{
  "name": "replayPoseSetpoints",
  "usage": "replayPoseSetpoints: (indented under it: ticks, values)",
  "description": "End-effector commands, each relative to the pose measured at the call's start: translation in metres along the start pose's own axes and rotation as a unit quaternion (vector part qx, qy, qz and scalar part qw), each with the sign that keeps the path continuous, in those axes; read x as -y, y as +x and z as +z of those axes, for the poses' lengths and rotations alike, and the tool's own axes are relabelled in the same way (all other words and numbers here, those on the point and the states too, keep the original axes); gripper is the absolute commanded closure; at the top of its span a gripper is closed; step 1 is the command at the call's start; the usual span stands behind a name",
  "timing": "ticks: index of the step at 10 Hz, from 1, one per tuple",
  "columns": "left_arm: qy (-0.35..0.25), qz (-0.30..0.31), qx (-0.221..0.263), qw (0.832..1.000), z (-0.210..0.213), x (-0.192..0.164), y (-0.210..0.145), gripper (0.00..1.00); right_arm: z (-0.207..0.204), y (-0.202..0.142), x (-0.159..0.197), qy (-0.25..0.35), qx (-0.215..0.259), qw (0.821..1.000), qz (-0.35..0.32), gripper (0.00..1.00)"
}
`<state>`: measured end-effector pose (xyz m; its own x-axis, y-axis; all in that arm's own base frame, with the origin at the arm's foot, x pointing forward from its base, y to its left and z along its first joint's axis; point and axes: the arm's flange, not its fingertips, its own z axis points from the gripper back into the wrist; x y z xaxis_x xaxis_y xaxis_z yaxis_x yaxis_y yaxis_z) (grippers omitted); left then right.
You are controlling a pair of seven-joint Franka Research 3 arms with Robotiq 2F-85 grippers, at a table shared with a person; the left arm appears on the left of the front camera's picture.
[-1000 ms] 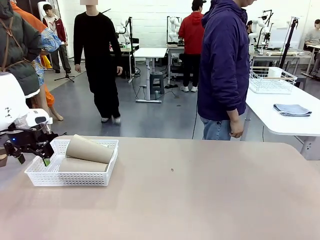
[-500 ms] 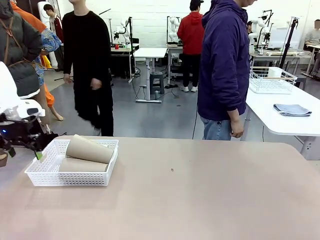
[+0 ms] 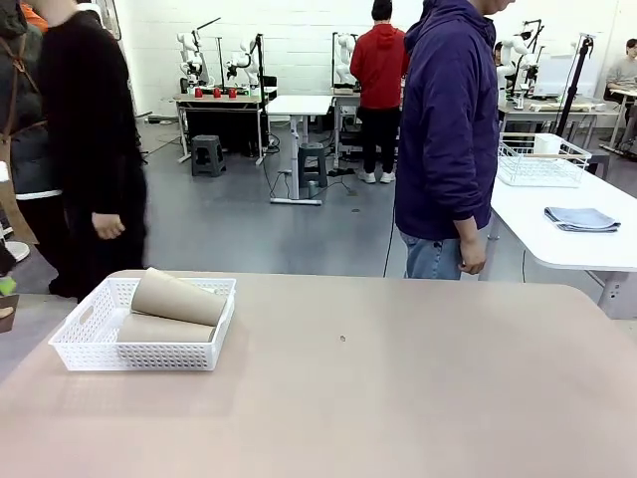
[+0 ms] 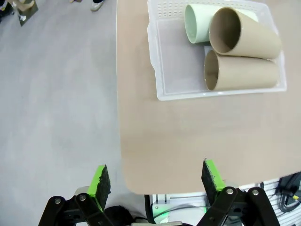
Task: Clean and organize the cups into the basket.
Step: Move the Organizing basket back to the left side of the table.
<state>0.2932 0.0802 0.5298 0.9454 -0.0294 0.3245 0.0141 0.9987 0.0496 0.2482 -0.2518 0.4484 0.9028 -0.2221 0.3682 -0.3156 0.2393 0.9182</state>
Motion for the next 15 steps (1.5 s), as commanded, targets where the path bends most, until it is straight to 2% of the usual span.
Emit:
replayPoseSetpoints:
  ticks: [1, 2, 12, 13, 14, 15]
  values:
    - [-0.028, -0.002, -0.004, 1.000, -0.027, -0.006, -0.043, 0.00, -0.001, -0.003, -0.001, 0.001, -0.006, 1.000, -0.003, 0.00]
    - [0.000, 0.000, 0.000, 1.000, 0.000, 0.000, 0.000, 0.00, -0.001, -0.003, -0.001, 0.001, -0.006, 1.000, -0.003, 0.00]
    - [-0.004, -0.007, -0.006, 1.000, 0.000, -0.002, -0.003, 0.00, -0.001, -0.003, -0.001, 0.001, -0.006, 1.000, -0.003, 0.00]
    - [-0.124, 0.050, -0.062, 0.989, 0.011, -0.021, 0.015, 0.00, -0.001, -0.003, -0.001, 0.001, -0.006, 1.000, -0.003, 0.00]
    - [-0.261, 0.129, -0.110, 0.950, 0.019, -0.063, 0.051, 0.00, -0.001, -0.003, -0.001, 0.001, -0.006, 1.000, -0.003, 0.00]
    - [-0.352, 0.193, -0.128, 0.907, 0.022, -0.103, 0.065, 0.00, -0.001, -0.003, -0.001, 0.001, -0.006, 1.000, -0.003, 0.00]
